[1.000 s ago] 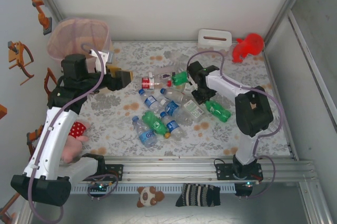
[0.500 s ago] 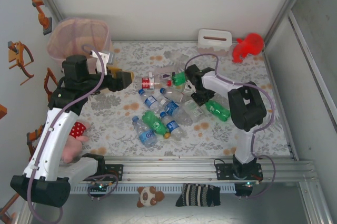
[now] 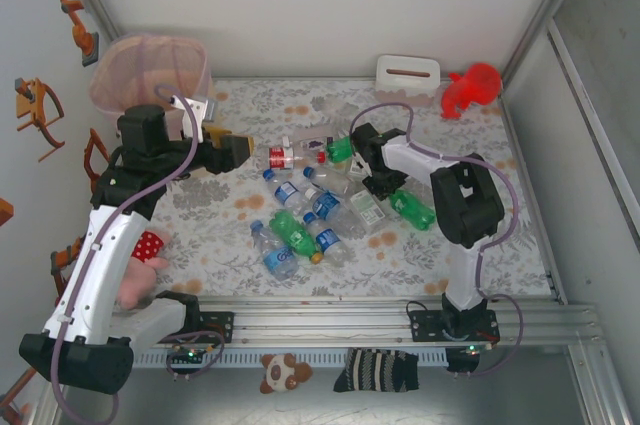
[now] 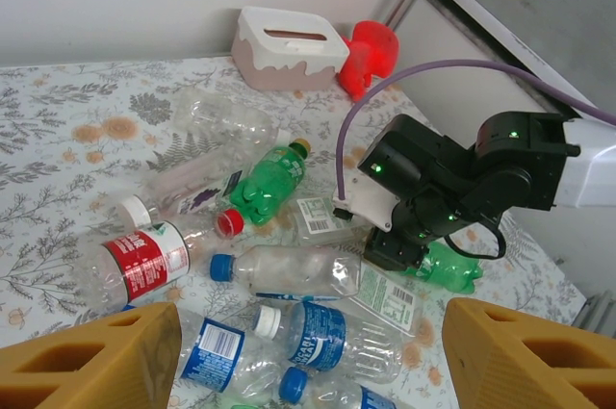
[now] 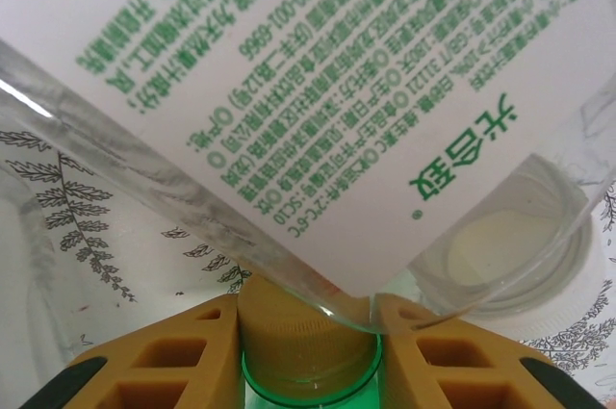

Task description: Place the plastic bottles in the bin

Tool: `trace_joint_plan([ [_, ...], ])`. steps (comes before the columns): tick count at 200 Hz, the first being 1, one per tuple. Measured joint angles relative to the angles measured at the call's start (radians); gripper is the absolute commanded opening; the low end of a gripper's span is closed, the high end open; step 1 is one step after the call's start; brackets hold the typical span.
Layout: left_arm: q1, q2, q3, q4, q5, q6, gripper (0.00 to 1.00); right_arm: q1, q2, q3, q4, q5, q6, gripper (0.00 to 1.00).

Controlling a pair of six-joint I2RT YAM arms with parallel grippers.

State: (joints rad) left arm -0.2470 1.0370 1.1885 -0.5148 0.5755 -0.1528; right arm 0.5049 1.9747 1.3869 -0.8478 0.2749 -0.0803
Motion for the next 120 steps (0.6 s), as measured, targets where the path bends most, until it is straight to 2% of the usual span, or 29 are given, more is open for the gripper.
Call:
trace_joint_plan([
  [62,-0.002,0.000,0.000,0.003,0.000,0.000,0.71,-0.009,-0.072,-0.024,-0.024,-0.003,0.032,0.25],
  [120,-0.009,0.000,-0.006,0.008,0.000,-0.008,0.71,-0.126,-0.158,-0.106,-0.033,-0.086,0.154,0.25],
])
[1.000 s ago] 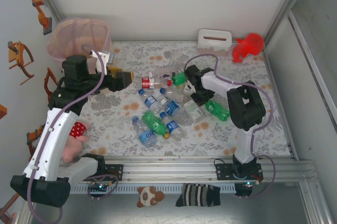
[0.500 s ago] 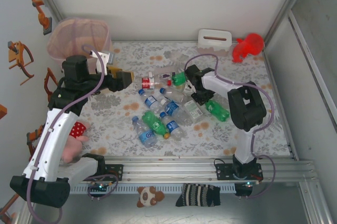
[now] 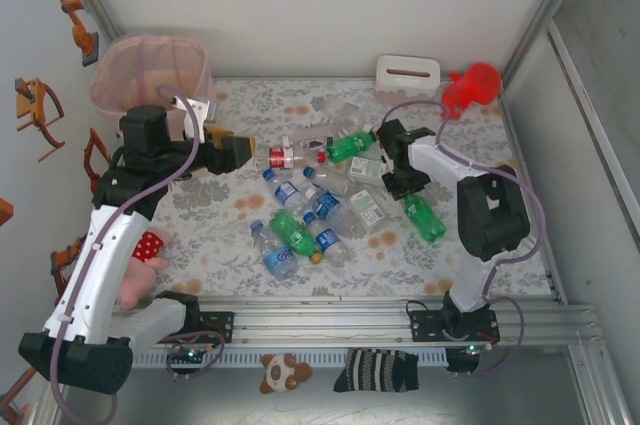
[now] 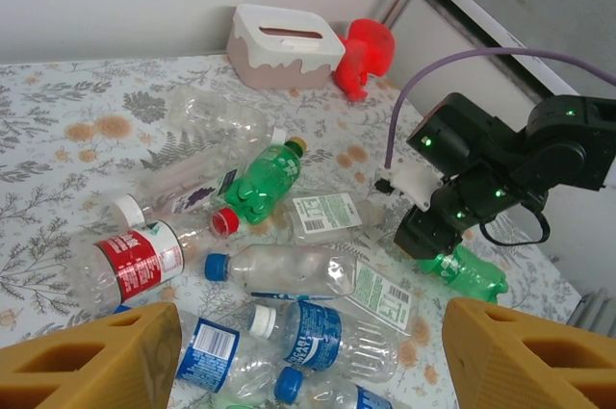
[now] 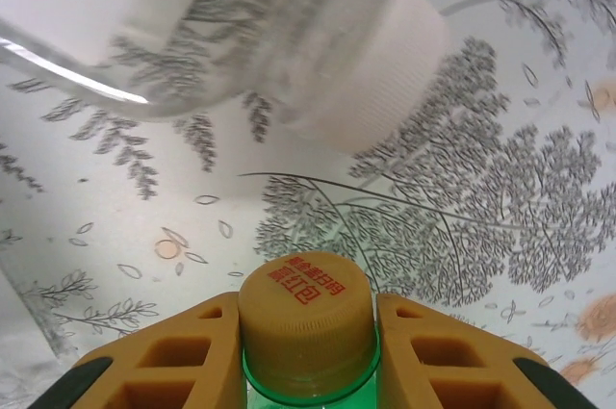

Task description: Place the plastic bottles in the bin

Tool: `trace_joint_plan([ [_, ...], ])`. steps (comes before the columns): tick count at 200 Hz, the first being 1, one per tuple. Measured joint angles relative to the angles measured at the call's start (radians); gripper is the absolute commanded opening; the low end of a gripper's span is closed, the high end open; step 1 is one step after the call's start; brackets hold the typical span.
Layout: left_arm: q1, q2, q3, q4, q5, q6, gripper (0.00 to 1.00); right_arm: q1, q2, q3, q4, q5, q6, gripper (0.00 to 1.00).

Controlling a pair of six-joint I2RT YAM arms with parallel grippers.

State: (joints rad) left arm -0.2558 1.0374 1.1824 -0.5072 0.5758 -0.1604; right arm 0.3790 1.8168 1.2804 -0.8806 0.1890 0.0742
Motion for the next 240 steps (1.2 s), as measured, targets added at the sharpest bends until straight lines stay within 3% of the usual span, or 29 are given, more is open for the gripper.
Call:
trace_joint_plan([
  [72,-0.006,0.000,-0.013,0.014,0.000,-0.006,0.71,-0.146,-0.023,-0.070,0.061,-0.095,0.160,0.25],
  [240,-0.006,0.001,-0.014,0.016,0.000,-0.007,0.72,-0.149,0.041,-0.066,0.085,-0.110,0.154,0.41],
])
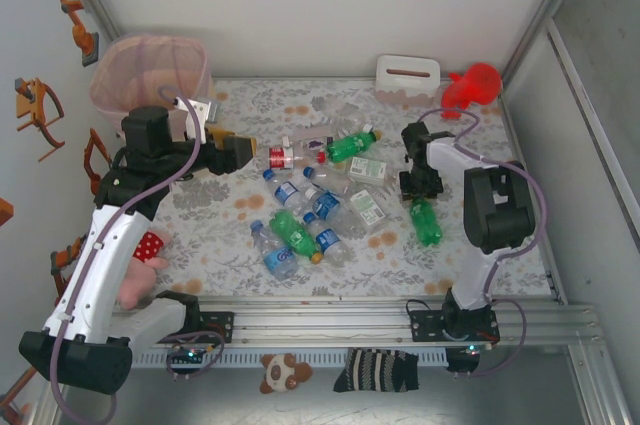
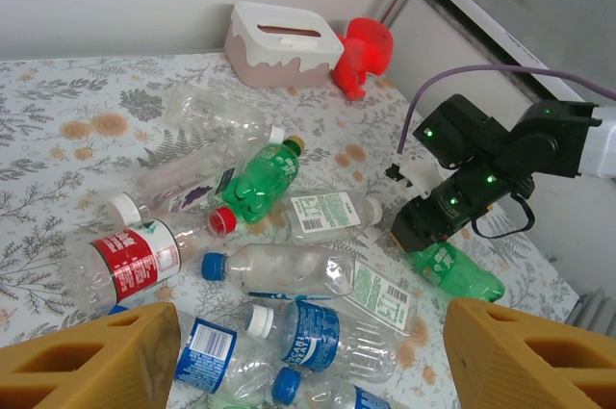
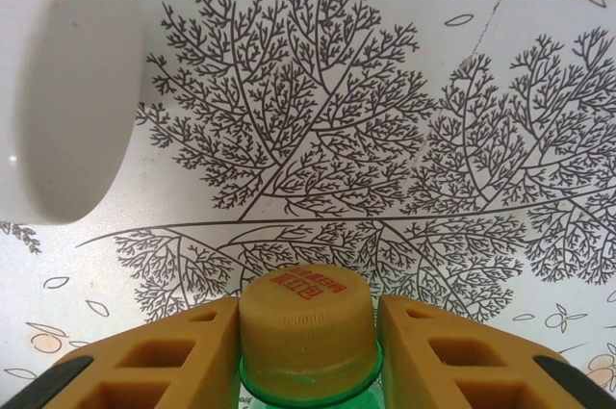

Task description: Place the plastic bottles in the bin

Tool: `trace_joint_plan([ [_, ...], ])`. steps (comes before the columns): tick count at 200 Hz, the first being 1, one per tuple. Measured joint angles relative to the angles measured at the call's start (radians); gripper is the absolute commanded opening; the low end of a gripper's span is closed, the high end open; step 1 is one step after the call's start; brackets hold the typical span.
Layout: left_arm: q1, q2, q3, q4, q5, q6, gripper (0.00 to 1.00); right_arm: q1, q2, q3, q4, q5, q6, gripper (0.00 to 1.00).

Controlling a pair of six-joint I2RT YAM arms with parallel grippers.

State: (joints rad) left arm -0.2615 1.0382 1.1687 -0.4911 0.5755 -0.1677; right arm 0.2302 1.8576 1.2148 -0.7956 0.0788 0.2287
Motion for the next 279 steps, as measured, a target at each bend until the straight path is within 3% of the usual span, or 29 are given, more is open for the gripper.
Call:
trace_joint_plan([
  [37,0.000,0.002,0.000,0.000,0.000,0.000,0.72,0.000,0.025,0.005,0.000,0.000,-0.013,0.45],
  [93,0.000,0.004,0.000,0.001,0.000,0.000,0.72,0.000,0.026,0.006,-0.003,0.000,-0.022,0.30],
  [141,0.000,0.005,0.000,0.002,0.000,0.000,0.72,0.000,0.005,0.006,-0.013,0.006,-0.019,0.28],
  [216,-0.031,0.016,0.000,0.067,0.010,-0.019,0.72,0.012,-0.254,0.047,-0.026,-0.051,-0.019,0.28],
  [279,-0.161,0.092,-0.001,0.196,0.021,-0.047,0.72,0.122,-0.475,0.111,0.069,-0.182,0.029,0.26],
])
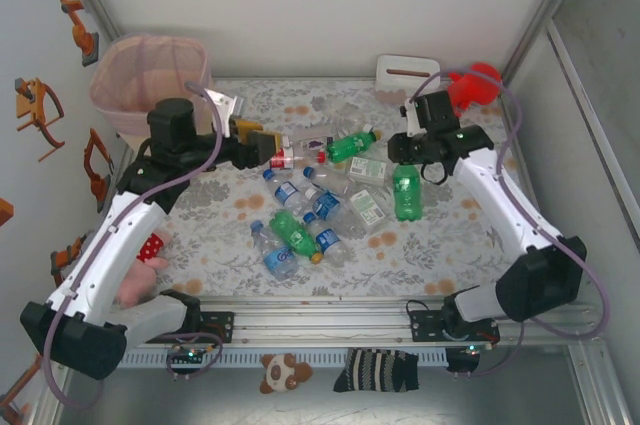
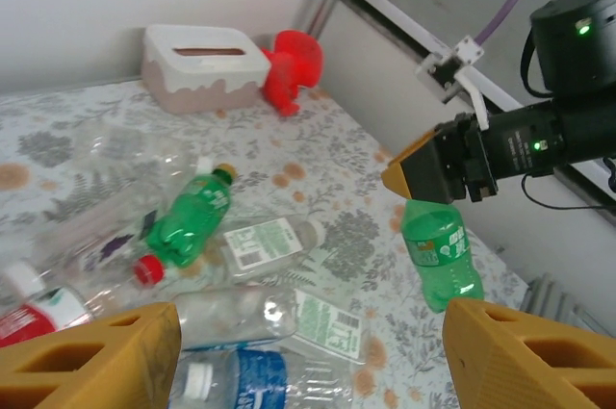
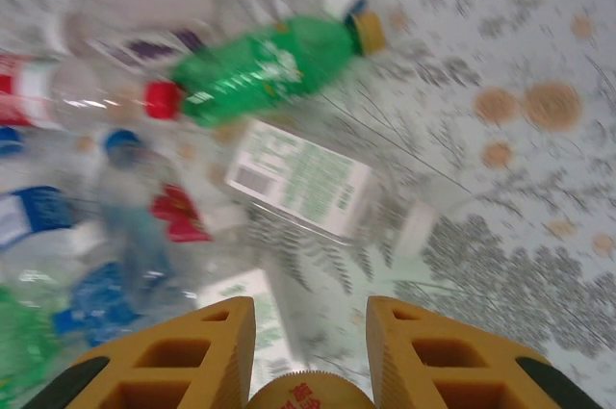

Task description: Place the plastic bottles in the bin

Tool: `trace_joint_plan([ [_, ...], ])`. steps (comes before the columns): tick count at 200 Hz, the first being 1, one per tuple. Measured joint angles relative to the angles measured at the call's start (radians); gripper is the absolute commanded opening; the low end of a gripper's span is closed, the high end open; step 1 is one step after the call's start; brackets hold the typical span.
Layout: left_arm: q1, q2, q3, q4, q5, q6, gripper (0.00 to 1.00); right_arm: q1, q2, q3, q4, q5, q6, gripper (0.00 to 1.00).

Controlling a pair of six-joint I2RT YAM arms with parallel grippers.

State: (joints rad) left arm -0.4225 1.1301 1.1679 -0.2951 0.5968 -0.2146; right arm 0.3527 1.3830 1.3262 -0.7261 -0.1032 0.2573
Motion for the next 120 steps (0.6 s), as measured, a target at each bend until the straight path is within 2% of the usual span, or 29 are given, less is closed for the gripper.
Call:
trace_joint_plan([
  [56,-0.166,0.121,0.003,0.146,0.006,-0.019,0.77,0.066,-0.135,0.000,0.180,-0.103,0.101,0.25],
  [120,-0.304,0.294,0.078,0.283,0.051,-0.064,0.87,0.152,-0.209,0.000,0.323,-0.132,0.148,0.26],
])
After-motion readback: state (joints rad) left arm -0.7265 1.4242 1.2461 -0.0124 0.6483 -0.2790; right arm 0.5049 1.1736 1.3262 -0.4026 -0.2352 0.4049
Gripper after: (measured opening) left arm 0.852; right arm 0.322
